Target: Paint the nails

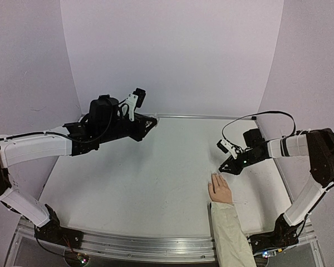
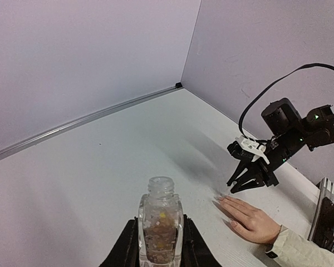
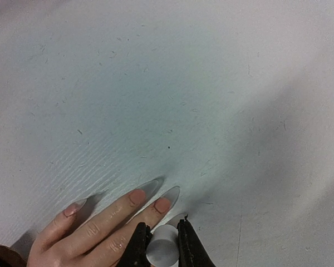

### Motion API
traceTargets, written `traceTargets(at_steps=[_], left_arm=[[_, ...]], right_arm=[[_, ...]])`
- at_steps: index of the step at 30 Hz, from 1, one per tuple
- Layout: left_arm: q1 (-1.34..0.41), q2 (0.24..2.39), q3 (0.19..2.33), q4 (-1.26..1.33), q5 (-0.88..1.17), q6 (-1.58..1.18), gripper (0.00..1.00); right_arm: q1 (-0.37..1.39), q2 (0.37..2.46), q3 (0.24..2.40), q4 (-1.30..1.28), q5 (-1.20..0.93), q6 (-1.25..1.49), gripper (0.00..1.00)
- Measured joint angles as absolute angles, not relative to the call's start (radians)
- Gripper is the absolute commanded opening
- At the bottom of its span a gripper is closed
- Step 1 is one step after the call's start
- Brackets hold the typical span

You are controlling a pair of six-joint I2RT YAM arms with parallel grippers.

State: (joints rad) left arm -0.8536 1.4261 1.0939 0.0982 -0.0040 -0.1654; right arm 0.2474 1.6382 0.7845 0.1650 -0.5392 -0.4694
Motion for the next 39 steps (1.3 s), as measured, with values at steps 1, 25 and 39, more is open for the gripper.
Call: traceTargets(at_steps=[1,25,39], left_arm=[[-0.854,1.426,1.094,0.099,-0.004,-0.165,0.0],[-0.851,1.426,1.094,0.098,-0.012,-0.165,0.0],[-0.851,1.426,1.094,0.097,-0.012,-0.183,0.0]], right_arm=[[0.247,1.638,0.785,0.165,-0.54,-0.468,0.0],[0.247,1.62,0.789,0.235,-0.455,-0.308,0.0],[0.247,1.498,0.749,0.153,-0.461,-0.258,0.0]])
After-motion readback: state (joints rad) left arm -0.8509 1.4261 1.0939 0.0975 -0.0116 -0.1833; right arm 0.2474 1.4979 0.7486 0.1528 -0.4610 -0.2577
